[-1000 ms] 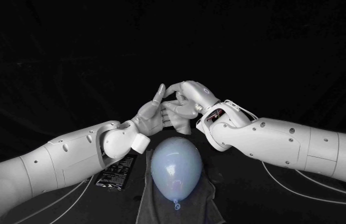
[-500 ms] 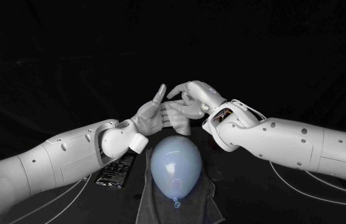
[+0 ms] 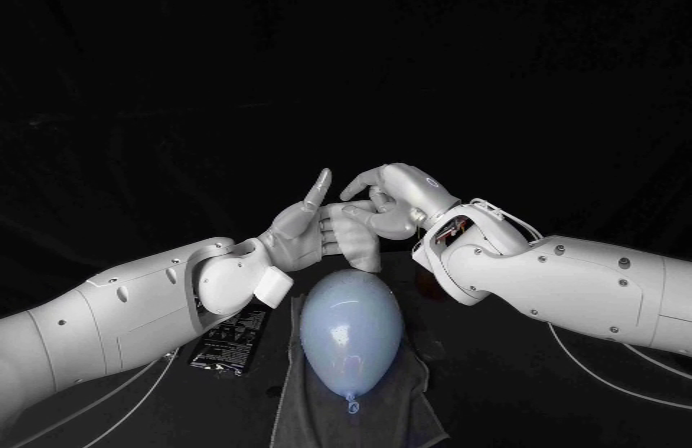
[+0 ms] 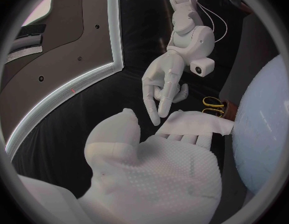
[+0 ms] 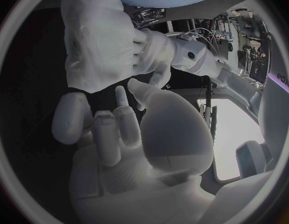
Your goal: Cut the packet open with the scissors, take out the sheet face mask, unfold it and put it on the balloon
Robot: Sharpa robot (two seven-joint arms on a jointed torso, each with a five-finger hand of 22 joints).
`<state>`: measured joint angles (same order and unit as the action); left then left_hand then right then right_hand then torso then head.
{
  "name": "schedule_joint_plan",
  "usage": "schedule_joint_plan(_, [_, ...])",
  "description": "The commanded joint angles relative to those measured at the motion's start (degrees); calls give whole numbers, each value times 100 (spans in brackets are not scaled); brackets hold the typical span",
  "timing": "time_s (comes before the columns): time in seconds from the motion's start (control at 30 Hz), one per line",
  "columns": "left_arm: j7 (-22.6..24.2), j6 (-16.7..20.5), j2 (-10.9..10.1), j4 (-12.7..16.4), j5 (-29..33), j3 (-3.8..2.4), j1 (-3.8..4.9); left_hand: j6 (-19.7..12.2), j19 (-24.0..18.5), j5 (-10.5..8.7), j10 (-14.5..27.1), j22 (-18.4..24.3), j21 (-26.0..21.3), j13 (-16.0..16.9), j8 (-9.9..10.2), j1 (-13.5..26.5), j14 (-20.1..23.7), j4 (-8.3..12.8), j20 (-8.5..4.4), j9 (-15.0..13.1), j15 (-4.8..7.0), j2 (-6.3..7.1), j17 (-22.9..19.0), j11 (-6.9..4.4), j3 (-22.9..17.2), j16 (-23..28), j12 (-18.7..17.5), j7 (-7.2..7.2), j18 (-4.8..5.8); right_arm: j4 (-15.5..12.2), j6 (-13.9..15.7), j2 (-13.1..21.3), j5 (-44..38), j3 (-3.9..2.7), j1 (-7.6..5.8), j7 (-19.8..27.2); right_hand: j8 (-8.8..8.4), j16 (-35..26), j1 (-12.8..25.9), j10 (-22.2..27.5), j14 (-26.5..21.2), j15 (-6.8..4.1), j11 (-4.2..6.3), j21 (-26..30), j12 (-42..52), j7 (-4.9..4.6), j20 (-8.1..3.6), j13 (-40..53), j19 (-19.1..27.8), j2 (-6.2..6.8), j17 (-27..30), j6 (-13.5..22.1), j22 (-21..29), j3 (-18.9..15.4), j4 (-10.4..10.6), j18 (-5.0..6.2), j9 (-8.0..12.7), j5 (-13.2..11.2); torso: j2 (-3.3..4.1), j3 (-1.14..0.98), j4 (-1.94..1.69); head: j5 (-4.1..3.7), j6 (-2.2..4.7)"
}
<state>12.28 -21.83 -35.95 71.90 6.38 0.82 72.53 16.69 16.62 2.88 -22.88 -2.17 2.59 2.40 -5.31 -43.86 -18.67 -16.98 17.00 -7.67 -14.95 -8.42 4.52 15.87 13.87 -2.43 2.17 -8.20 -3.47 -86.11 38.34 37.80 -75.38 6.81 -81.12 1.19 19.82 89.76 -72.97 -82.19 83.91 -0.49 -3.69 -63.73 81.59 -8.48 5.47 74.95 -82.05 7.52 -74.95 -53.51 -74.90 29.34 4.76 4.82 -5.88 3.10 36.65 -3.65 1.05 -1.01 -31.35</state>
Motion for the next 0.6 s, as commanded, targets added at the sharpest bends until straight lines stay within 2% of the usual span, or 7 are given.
schedule_joint_plan(0.03, [7,-161,6,25,-57,-6,6,38,43,-20,-27,-8,26,4,-25,37,-50,1,0,-9,8,6,9,-7,-46,-38,36,-911,16,-8,-146,-14,9,-4,-5,-46,-37,24,-3,-54,609,22,0,1,33,-1,5,387,-17,3,-1505,-39,-909,-16,10,-26,-10,-34,5,2,2,-4,-14])
schedule_joint_plan(0.43, [-31,-197,8,56,-100,-6,7,37,51,-20,-27,-9,29,3,-24,26,-46,3,0,-8,9,-6,8,-7,-58,-38,34,-911,16,58,-142,-120,21,-4,-4,-40,-47,24,1,-48,609,23,-2,15,27,-6,5,382,-10,9,-1505,-32,-905,-31,18,-24,-9,-35,4,0,-2,5,-32])
schedule_joint_plan(0.6, [-51,-223,10,85,-119,-6,7,37,51,-20,-27,-9,29,3,-24,26,-46,3,0,-8,9,-6,8,-7,-58,-38,34,-911,16,94,-165,-179,21,-4,-3,-45,-88,24,-9,-28,609,31,-14,38,9,-21,8,364,3,55,-1505,10,-898,-73,15,-20,-3,-35,4,1,-4,8,-35])
